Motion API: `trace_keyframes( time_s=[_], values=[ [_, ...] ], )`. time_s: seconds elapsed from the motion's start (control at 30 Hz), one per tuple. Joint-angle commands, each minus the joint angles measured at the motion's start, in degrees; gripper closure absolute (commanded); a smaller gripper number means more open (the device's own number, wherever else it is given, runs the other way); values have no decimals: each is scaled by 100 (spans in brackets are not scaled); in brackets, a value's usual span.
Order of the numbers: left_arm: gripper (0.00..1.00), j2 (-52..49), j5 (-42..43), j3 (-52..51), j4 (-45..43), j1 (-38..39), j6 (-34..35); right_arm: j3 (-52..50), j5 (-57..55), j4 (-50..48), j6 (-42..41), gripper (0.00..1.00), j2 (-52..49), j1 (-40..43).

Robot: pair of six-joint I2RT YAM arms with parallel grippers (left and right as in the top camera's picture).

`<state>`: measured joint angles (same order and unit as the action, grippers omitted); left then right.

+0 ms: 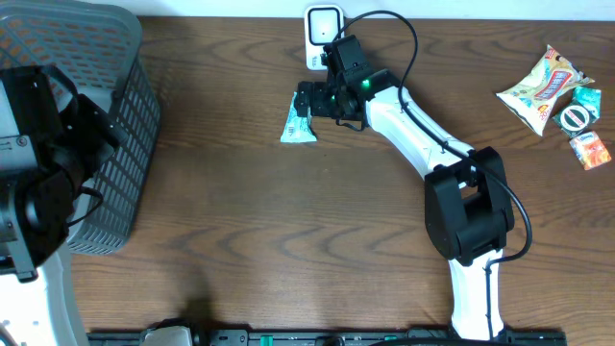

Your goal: Scan the item barcode

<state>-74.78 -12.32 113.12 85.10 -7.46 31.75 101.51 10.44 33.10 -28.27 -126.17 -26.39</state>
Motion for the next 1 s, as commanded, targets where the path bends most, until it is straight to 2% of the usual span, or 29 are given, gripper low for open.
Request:
trace_keyframes(
  time_s=[0.0,0.63,0.97],
  values=[
    [2,-7,-15,42,13,-28,50,9,-24,-11,-61,1,-17,-46],
    [2,-7,-15,42,15,-28,48,4,-26,-313,-63,2,-59,-76],
    [2,-7,-15,42,15,-28,50,0,175,-688,-70,6,-671,-264]
  ],
)
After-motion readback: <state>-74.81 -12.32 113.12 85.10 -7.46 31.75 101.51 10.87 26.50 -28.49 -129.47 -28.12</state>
